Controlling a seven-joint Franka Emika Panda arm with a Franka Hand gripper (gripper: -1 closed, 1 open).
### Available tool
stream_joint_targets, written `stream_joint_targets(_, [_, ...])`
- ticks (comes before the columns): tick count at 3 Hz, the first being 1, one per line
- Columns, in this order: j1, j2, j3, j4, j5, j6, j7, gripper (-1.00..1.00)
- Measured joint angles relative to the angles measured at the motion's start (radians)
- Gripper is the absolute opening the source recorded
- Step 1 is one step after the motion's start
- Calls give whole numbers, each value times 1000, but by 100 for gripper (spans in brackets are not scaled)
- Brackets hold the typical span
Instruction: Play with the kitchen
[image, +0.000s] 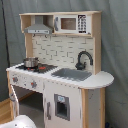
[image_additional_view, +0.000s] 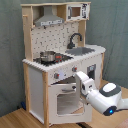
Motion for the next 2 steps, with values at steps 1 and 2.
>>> stream_joint_targets(1, [2, 0, -32, 11, 0, -6, -115, 100])
stream_joint_targets(2, [1, 3, -64, 11, 2, -6, -226, 100])
